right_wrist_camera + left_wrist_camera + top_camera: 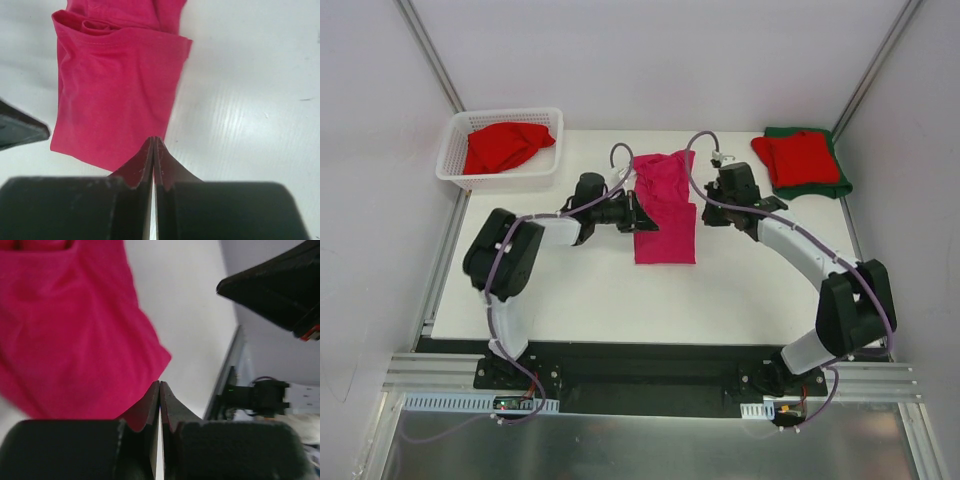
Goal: Fold and stack the t-shirts
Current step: Fold the folded rectangular tshirt in 1/3 of the way
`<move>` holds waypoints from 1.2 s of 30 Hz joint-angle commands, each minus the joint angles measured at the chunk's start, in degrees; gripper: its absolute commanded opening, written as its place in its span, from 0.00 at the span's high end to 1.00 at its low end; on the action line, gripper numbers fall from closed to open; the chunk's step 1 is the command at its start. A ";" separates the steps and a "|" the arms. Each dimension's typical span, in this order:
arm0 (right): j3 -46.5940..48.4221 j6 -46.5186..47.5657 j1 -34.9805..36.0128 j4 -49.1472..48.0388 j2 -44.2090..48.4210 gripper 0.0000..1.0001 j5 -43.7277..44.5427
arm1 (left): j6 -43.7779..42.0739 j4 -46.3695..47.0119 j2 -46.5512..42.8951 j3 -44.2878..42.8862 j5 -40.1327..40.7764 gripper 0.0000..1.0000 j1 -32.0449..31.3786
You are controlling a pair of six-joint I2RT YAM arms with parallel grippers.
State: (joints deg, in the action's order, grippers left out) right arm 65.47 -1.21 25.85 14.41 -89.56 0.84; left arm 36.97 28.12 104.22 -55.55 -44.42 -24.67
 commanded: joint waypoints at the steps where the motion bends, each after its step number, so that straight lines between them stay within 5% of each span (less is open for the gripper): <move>1: -2.01 -2.48 -2.46 -0.09 7.11 0.99 -0.05 | 21.70 34.72 13.08 -7.81 -14.02 1.00 0.23; 4: -2.81 -1.86 -2.82 0.79 8.43 0.99 0.12 | 33.93 48.91 22.84 -13.43 -14.38 1.00 0.23; 7: -3.16 -1.42 -3.26 1.23 8.79 0.99 0.30 | 36.95 50.20 28.22 -18.36 -13.41 1.00 0.14; 20: -4.48 -1.69 -3.96 0.26 7.56 0.99 -0.31 | 15.52 19.18 28.40 -29.35 -7.44 1.00 0.06; 33: -5.18 -1.51 -4.49 0.61 7.82 0.99 -0.40 | 14.62 13.19 36.14 -34.09 -6.03 1.00 0.32; 36: -5.27 -1.51 -4.58 0.97 8.61 0.99 -0.31 | 11.82 4.42 35.87 -36.64 -4.01 1.00 0.32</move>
State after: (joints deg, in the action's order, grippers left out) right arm 60.75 -2.35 21.78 15.66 -82.52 0.73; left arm 52.60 40.32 140.31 -87.94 -50.28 -24.67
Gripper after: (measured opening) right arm 0.012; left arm 0.002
